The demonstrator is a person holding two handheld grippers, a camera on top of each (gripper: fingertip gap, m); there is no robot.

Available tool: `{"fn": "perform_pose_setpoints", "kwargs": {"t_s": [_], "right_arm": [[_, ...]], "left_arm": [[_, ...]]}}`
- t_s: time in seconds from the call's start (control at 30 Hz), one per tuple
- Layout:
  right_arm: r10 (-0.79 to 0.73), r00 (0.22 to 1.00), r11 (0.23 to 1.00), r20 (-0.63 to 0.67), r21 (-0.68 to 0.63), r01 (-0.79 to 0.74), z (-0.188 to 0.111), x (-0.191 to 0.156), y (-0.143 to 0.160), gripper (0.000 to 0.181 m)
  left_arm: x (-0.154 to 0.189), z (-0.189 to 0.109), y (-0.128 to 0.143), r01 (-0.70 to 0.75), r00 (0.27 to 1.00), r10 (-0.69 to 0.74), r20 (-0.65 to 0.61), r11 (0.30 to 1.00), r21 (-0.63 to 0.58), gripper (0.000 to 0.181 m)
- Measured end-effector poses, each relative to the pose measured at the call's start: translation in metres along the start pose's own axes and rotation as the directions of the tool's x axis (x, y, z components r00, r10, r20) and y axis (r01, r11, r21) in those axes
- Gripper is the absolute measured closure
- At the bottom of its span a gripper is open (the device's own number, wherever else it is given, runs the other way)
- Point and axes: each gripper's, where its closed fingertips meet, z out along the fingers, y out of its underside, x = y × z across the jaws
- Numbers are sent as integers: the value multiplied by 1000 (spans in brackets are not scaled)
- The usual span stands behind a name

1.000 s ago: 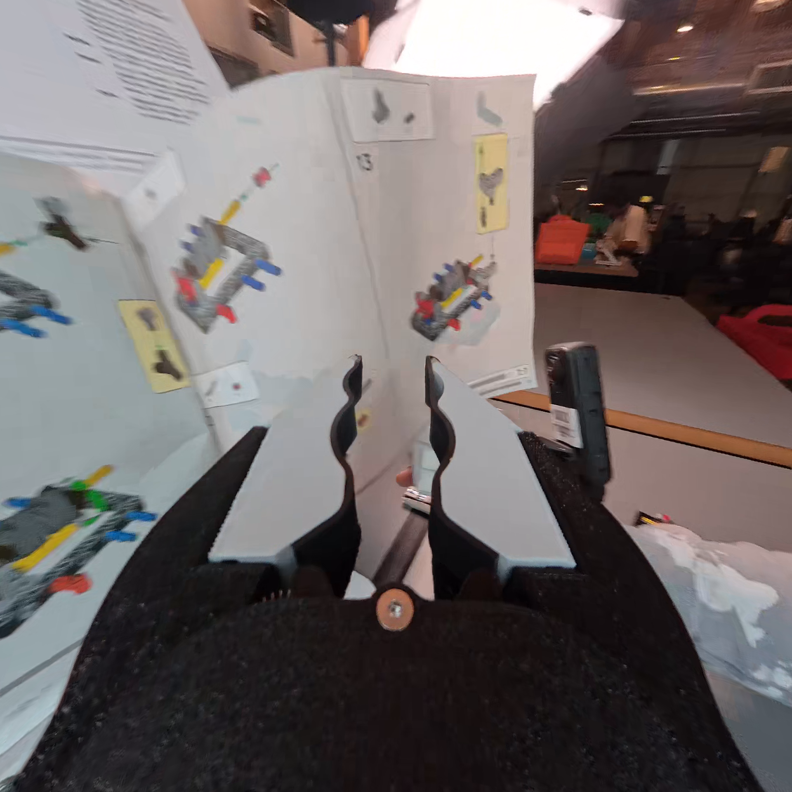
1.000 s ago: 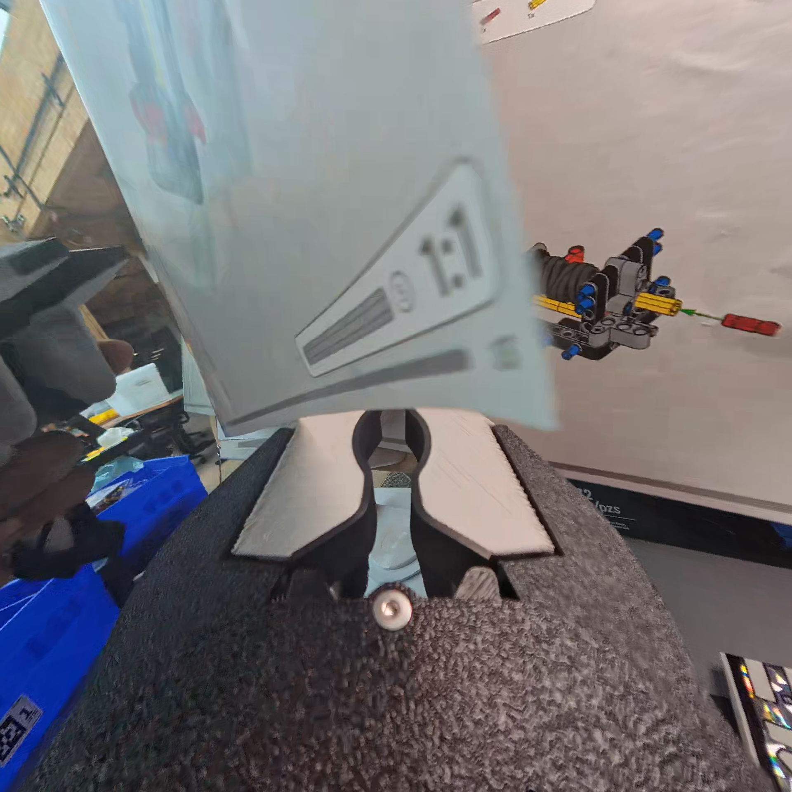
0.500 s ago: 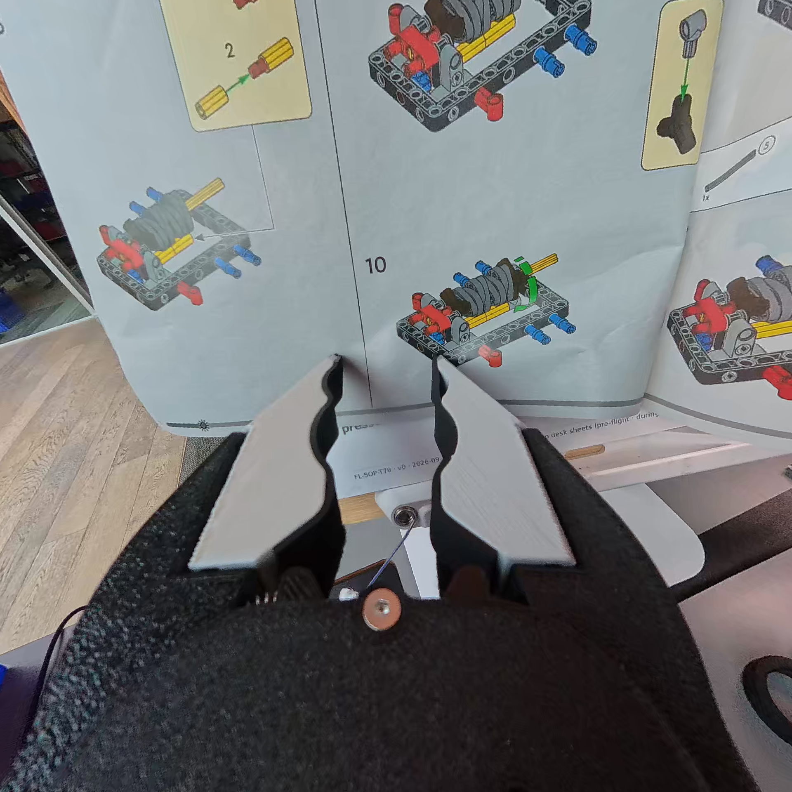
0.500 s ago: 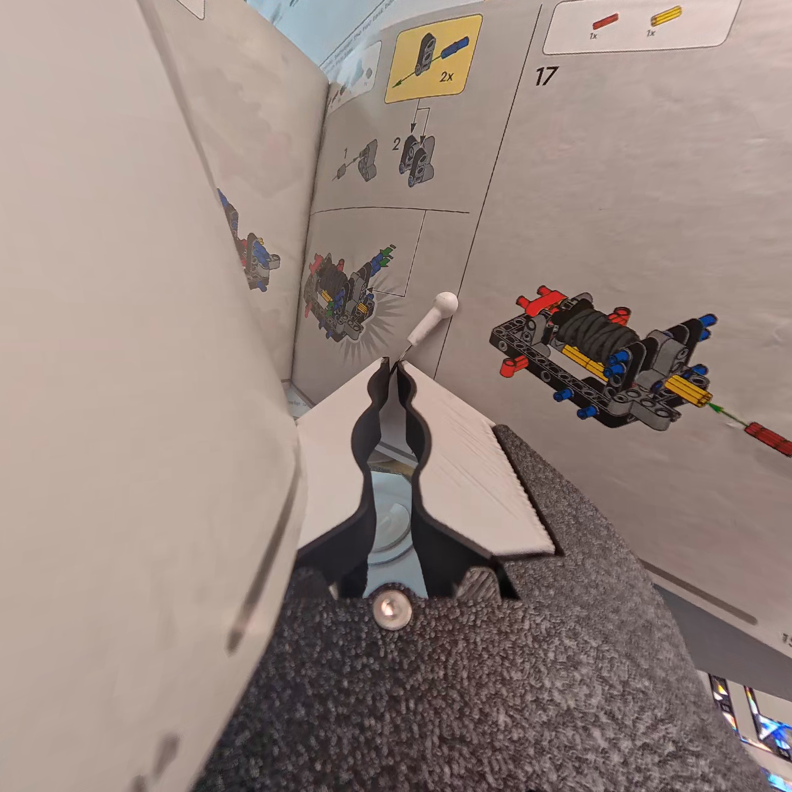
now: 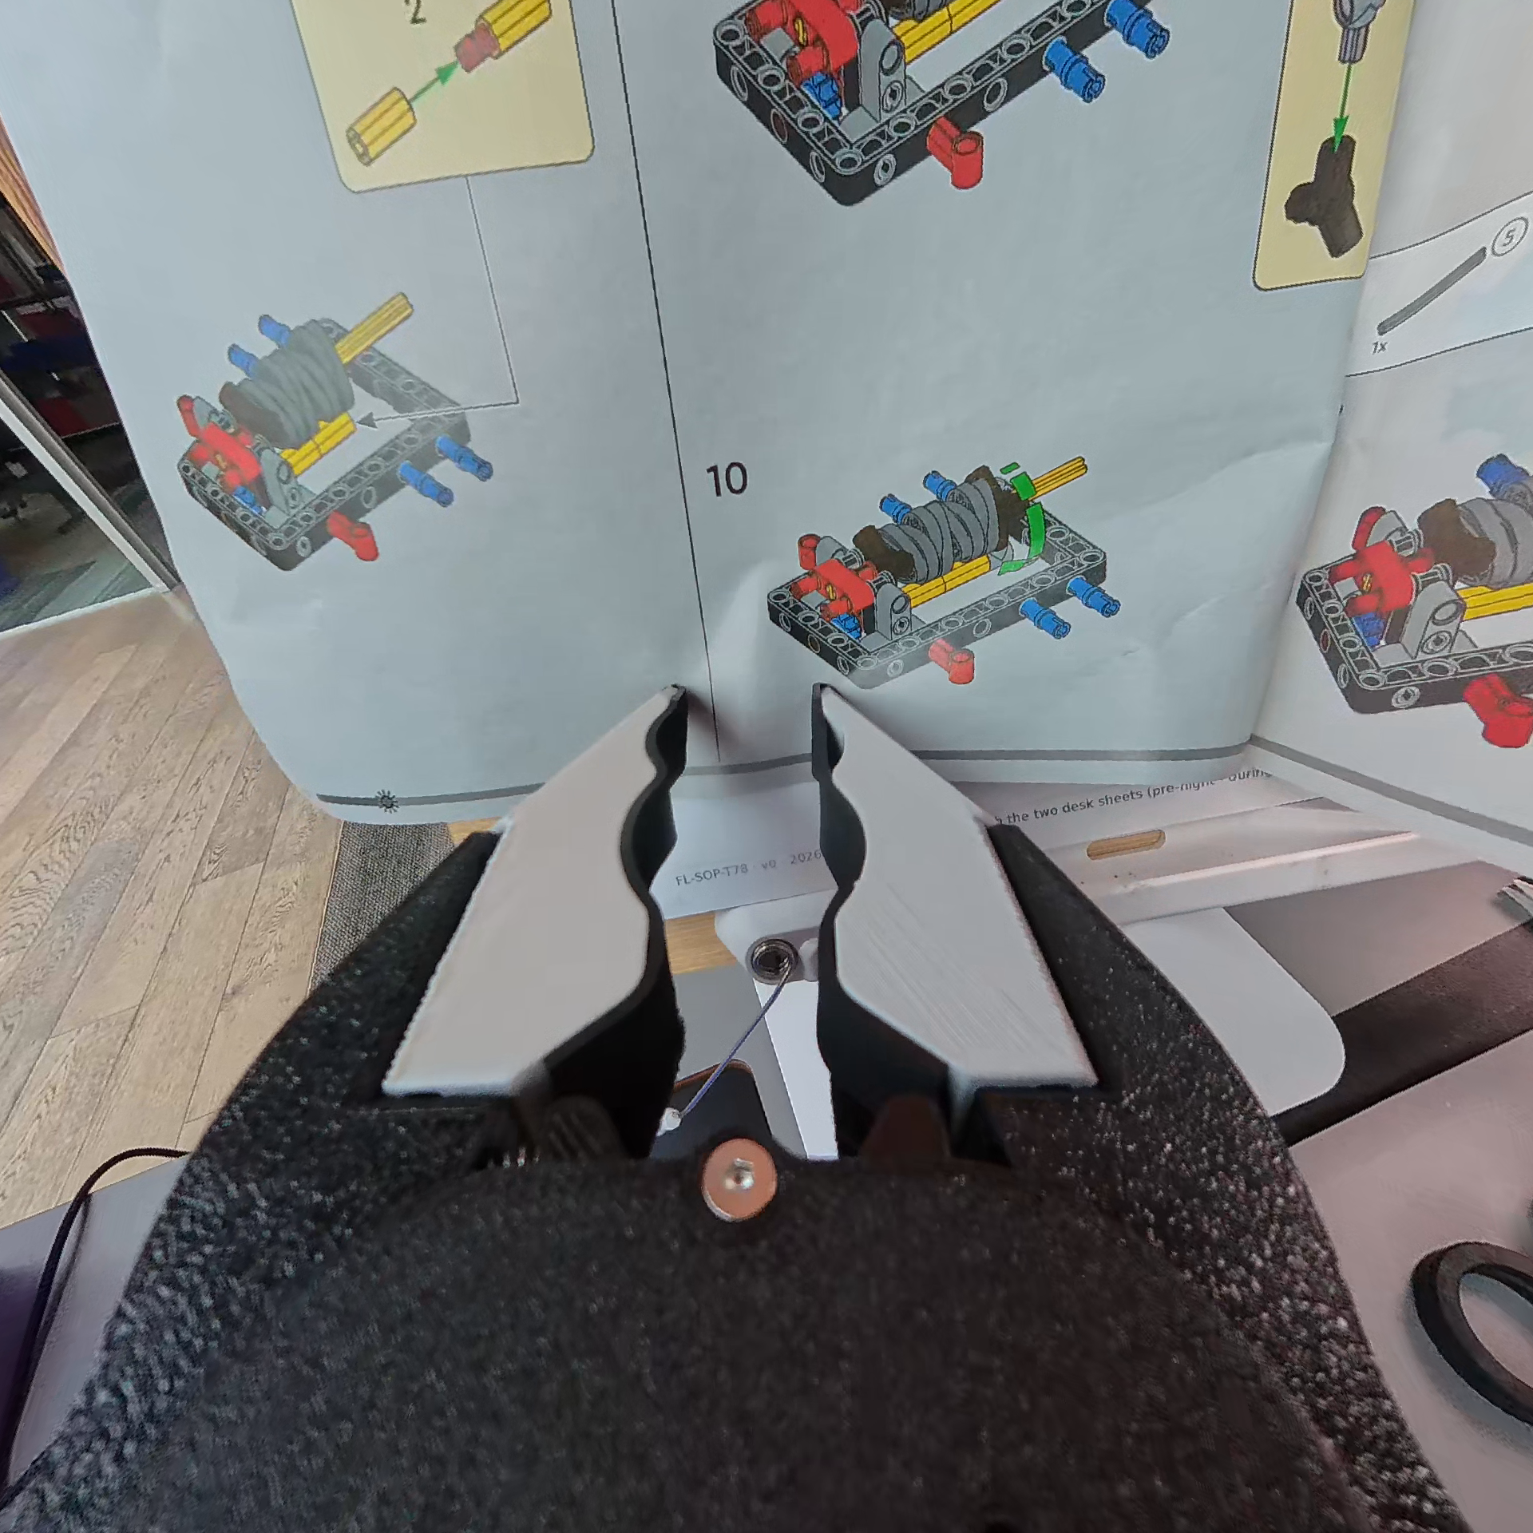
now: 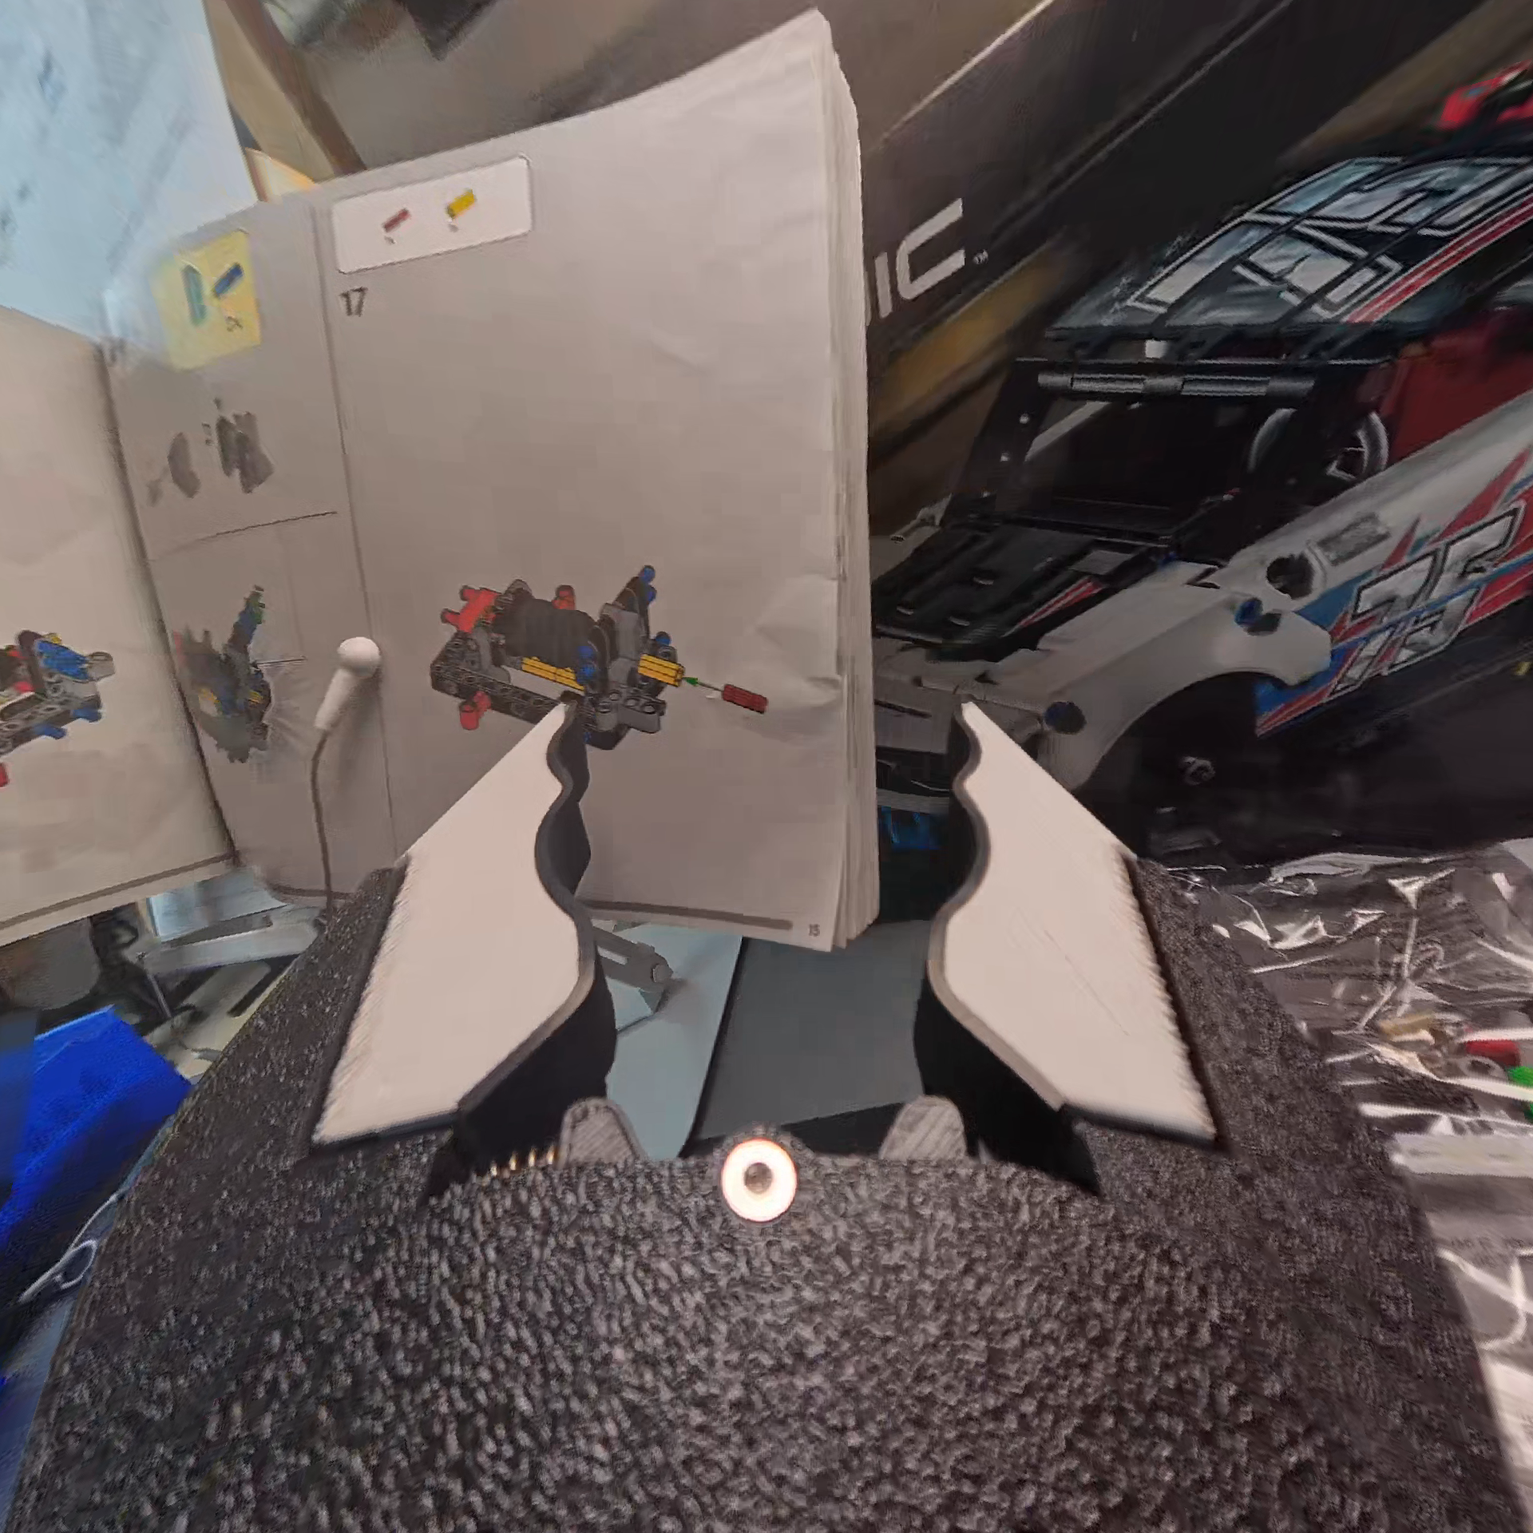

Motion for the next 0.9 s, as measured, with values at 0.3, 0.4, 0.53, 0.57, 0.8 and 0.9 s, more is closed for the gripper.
{"fn": "perform_pose_setpoints", "kwargs": {"t_s": [0.3,0.4,0.53,0.57,0.8,0.9], "right_arm": [[-231,940,955,251,-127,269,20,-30,-34,163],[-343,897,917,279,-110,384,25,-48,-49,168],[-366,878,900,308,-122,418,33,-57,-55,167],[-364,880,899,305,-130,417,35,-55,-54,167],[-380,875,880,300,-172,442,53,-48,-49,166],[-377,876,878,300,-185,441,62,-45,-50,165]], "left_arm": [[-2,-3,10,-6,1000,6,-10,999,-34,150],[-3,-5,18,-18,1000,18,-1,998,-53,150],[-6,-9,28,25,1000,-25,-6,995,-97,150],[-6,-10,31,24,1000,-25,-8,994,-110,150],[-2,-16,40,-26,1000,25,-9,986,-167,158],[1,-21,40,-59,998,60,0,982,-177,158]]}}
